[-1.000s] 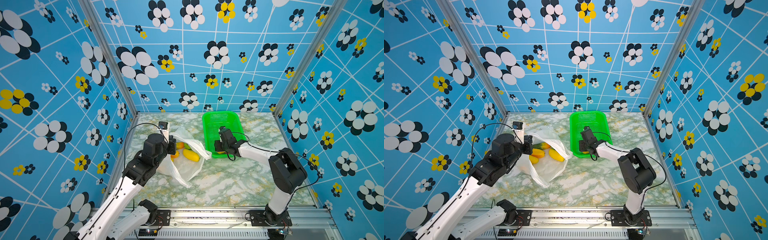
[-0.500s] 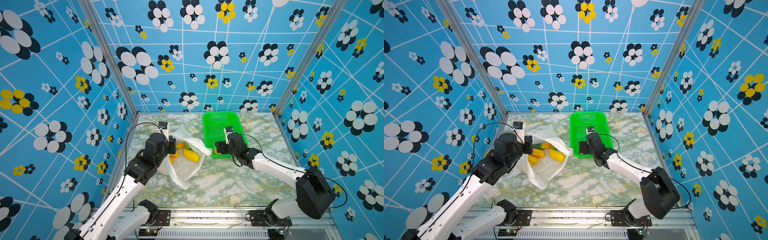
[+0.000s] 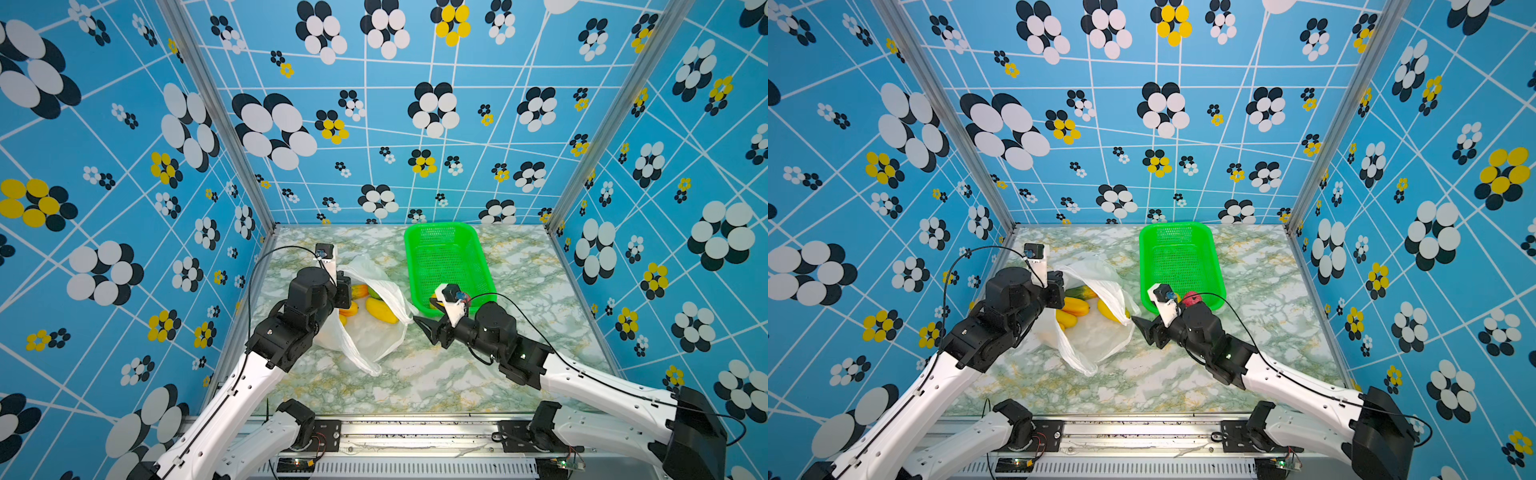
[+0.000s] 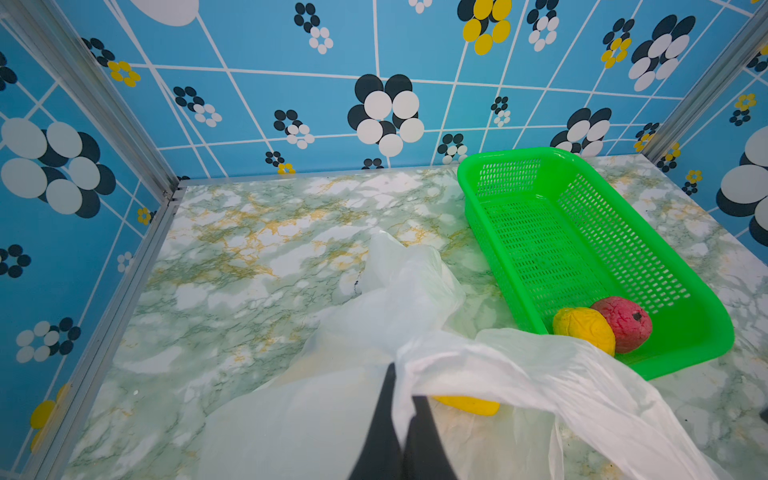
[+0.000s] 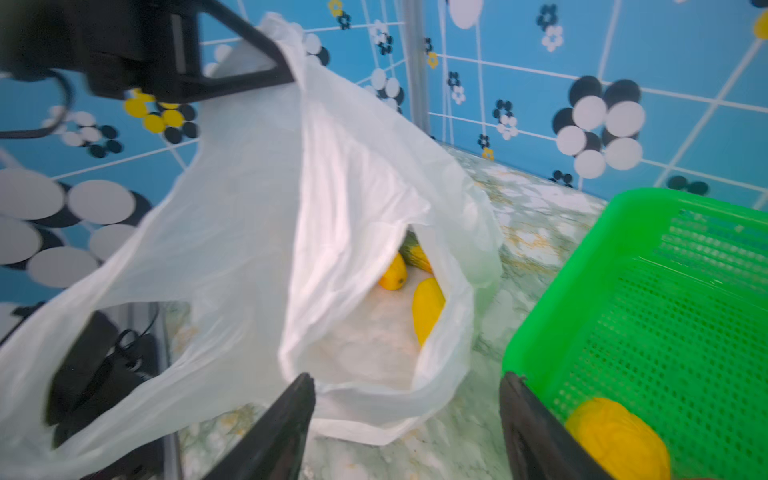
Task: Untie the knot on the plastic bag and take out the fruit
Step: 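Move the right gripper back toward the bag held by the left gripper, then lower the right gripper into the bag over the long yellow fruit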
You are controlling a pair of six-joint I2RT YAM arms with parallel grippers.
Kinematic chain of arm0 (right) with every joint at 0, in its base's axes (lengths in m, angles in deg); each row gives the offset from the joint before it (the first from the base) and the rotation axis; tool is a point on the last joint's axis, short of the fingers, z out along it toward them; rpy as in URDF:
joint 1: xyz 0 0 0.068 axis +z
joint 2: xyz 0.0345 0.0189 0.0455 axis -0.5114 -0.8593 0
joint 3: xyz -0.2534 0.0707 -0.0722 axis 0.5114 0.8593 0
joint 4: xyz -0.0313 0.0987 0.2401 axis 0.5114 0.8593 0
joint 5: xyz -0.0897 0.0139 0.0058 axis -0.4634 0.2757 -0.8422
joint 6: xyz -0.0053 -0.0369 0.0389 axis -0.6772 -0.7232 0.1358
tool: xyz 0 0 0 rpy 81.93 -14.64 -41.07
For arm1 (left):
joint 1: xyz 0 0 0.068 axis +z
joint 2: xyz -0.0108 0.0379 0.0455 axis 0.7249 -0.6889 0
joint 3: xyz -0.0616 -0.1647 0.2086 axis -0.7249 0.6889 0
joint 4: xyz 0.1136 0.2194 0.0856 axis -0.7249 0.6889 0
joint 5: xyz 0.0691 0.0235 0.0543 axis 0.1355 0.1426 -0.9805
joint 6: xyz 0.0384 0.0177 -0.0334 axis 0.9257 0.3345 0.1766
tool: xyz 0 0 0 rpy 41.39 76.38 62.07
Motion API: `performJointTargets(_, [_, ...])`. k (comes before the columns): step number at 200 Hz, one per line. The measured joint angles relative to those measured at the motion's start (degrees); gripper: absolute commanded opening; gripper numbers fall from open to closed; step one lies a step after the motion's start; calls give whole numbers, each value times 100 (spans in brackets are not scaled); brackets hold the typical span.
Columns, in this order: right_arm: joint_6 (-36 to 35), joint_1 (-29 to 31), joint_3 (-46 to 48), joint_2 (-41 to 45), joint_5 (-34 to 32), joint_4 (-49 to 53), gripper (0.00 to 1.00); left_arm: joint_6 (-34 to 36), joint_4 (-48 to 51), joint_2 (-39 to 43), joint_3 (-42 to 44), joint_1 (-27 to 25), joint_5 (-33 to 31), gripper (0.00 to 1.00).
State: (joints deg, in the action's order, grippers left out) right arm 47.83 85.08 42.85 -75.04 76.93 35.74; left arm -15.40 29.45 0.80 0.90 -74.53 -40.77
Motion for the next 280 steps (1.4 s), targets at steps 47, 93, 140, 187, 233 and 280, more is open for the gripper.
performJointTargets(47, [-603,798,-168,-367,505,-203,65,0,7,70,37,0,4,0])
performJointTargets(93, [-861,1016,-1327,-2138,345,70,54,0,2,103,44,0,4,0])
performJointTargets(140, [-953,1080,-1908,-3460,-271,96,43,0,0,103,68,0,7,0])
performJointTargets(187, [-841,1080,-2319,-4168,-1215,114,58,0,0,103,76,0,9,0])
performJointTargets(233, [-612,990,-3154,-4802,-2085,306,64,0,0,103,76,0,31,0])
performJointTargets(280, [-431,726,-3467,-5289,-2448,498,94,0,0,103,76,0,57,0])
